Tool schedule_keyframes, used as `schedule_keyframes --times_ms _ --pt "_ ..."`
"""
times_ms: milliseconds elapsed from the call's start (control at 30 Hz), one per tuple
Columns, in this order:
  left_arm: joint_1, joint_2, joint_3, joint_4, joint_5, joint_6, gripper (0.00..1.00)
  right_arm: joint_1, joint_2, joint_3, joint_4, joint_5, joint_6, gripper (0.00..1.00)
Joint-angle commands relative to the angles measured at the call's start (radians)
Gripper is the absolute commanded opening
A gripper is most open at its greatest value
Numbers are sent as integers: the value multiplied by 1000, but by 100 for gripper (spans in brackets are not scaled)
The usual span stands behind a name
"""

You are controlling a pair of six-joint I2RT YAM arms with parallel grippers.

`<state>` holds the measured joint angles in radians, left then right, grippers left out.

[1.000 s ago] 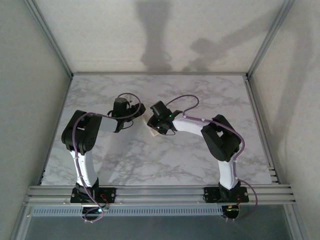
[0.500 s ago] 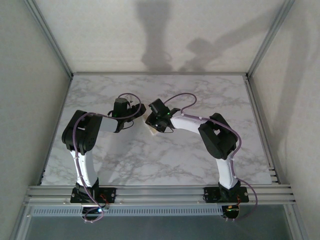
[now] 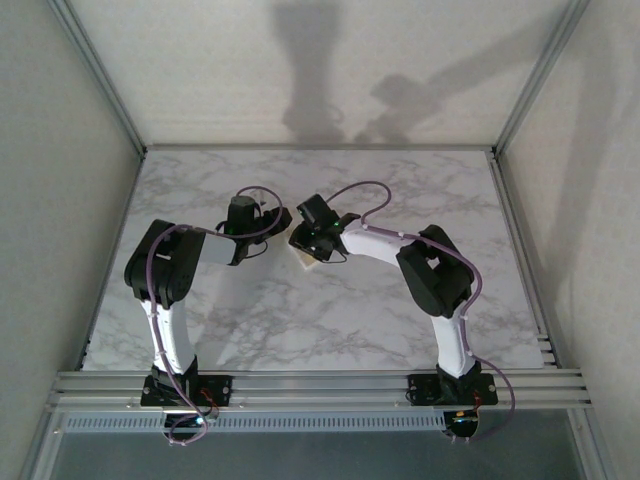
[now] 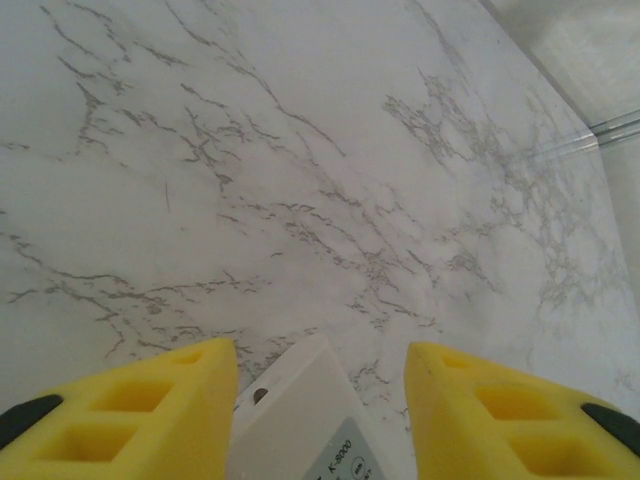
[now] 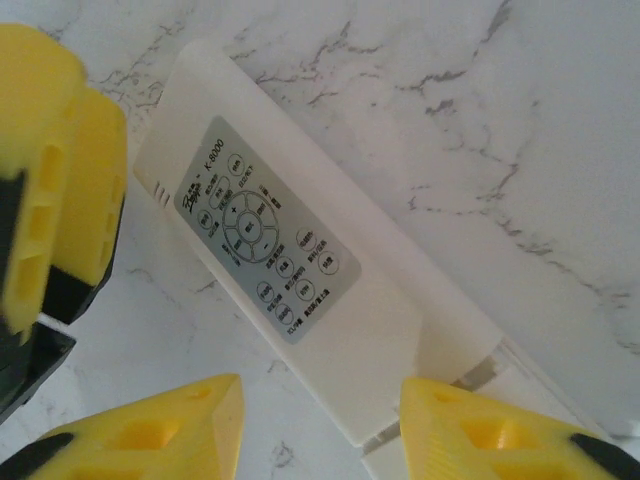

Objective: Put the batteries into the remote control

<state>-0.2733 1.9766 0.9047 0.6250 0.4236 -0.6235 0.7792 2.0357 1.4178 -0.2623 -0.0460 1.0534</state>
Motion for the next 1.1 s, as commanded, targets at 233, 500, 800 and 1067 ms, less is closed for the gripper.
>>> schedule_keyframes --times_ms 233,500,800,1067 --pt "-19 -7 -12 -36 5 30 47 -11 -223 -131 -70 72 -87 49" --pt "-57 -41 -57 -44 -12 10 46 -11 -321 -296 -51 94 -45 50" --pt "-98 -86 -115 -47 -43 -23 46 -19 -312 -357 -17 88 -19 45" --pt "-112 -136 -162 -54 -68 -44 45 -28 -274 -367 22 62 3 43"
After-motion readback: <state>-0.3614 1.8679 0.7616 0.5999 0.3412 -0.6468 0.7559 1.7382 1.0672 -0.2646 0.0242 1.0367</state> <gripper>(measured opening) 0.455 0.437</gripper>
